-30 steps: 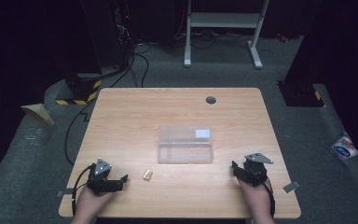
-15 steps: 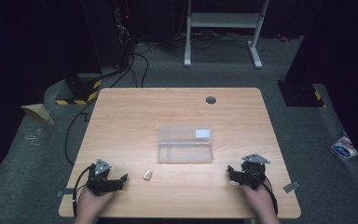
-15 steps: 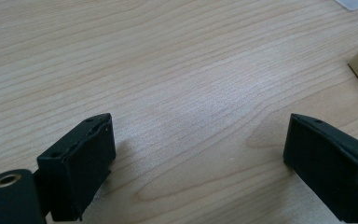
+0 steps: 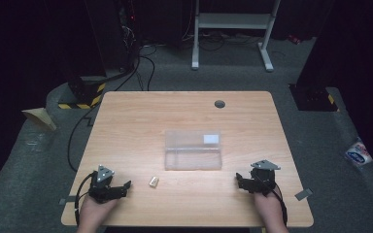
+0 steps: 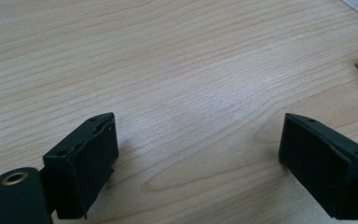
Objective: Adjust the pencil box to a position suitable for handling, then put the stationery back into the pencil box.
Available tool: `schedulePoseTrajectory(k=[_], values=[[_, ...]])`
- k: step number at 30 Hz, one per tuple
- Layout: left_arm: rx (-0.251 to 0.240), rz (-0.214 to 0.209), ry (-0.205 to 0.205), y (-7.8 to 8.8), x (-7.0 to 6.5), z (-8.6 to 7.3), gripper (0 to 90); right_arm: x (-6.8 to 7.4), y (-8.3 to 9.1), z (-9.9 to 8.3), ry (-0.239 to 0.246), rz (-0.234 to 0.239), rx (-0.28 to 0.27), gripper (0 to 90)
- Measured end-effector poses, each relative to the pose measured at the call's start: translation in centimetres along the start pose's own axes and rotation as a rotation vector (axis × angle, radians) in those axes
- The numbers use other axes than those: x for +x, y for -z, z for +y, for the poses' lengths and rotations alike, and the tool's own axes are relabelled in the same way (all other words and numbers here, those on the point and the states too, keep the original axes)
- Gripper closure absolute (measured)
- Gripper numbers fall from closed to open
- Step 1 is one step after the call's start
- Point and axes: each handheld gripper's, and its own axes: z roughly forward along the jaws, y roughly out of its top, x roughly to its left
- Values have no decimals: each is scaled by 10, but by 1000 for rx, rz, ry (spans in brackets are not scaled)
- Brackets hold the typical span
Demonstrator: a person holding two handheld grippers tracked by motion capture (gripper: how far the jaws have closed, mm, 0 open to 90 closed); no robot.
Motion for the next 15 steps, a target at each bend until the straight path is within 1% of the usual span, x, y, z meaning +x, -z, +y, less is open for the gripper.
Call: schedulePoseTrajectory(k=[4, 7, 8, 9, 11, 12, 13, 15], values=[[6, -5, -6, 1, 1, 0, 134, -1, 1, -1, 6, 1, -5, 139], [13, -14, -3, 2, 0, 1, 136, -1, 1, -1, 3, 3, -7, 141], [9, -16, -8, 3, -1, 1, 136, -1, 1, -1, 3, 4, -7, 140], [2, -22, 6, 4, -2, 2, 136, -1, 1, -1, 3, 4, -7, 139], [-6, -29, 12, 5, -3, 3, 137, -1, 1, -1, 3, 4, -7, 140], [-26, -40, 8, 9, -5, 5, 137, -1, 1, -1, 1, 4, -6, 140], [-26, -40, 8, 9, -5, 5, 137, -1, 1, -1, 1, 4, -6, 140], [-43, -44, -6, 14, -10, 10, 137, -1, 1, -1, 1, 3, -6, 140]])
